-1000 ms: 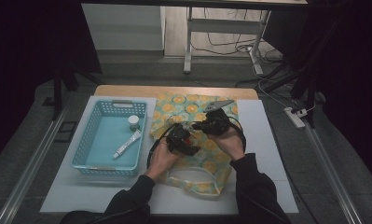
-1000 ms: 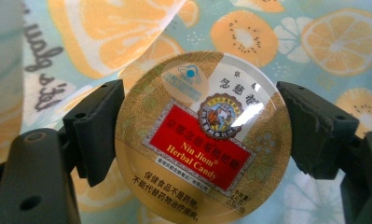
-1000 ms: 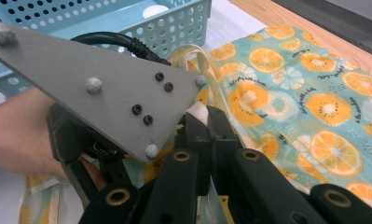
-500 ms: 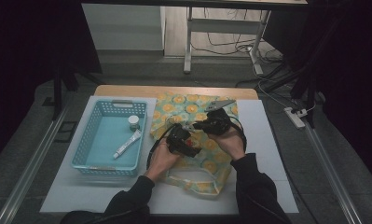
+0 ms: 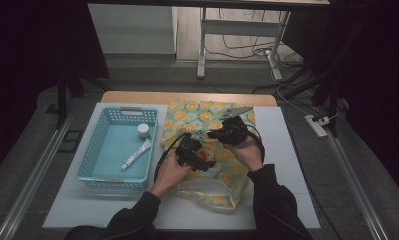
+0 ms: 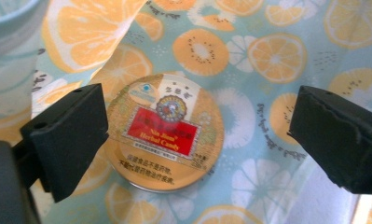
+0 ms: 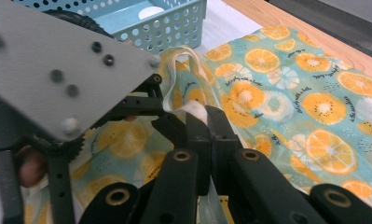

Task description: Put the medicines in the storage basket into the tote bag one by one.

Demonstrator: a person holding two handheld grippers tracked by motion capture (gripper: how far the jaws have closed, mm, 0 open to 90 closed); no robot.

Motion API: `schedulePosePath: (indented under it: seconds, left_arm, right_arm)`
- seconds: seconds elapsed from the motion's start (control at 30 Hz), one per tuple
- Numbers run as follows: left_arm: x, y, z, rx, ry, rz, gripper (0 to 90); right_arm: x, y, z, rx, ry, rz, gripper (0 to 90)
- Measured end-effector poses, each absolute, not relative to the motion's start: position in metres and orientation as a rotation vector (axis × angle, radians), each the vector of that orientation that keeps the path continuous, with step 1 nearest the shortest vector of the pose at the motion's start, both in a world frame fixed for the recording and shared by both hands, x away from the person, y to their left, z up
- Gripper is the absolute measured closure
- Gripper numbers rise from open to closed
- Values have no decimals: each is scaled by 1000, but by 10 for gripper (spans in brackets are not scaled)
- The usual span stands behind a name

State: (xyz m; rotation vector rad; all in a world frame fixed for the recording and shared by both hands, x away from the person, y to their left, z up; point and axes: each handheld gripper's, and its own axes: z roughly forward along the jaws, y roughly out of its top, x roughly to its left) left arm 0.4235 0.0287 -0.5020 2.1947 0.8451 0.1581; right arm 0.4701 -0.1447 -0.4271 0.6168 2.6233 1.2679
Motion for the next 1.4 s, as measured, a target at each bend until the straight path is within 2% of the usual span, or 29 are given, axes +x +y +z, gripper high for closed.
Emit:
schedulePosePath:
  seconds: [0.3, 0.6, 0.73, 1.07, 1.4]
  left_arm:
    - [414, 31, -488, 2183, 806, 124, 2]
    - [403, 45, -469, 2132, 778, 114, 0]
    - [399, 55, -461, 2088, 792, 135, 0]
    - [393, 85, -443, 2099, 788, 161, 0]
    - [392, 129, -442, 2082, 863, 148, 0]
  right_arm:
    - [469, -145, -427, 595, 2627, 1267, 900]
    - [469, -145, -427, 584, 2631, 1272, 900]
    - [469, -145, -427, 586, 2630, 1271, 900]
    - [469, -145, -427, 591, 2633, 1268, 899]
    - [469, -145, -428, 595, 2634, 1264, 899]
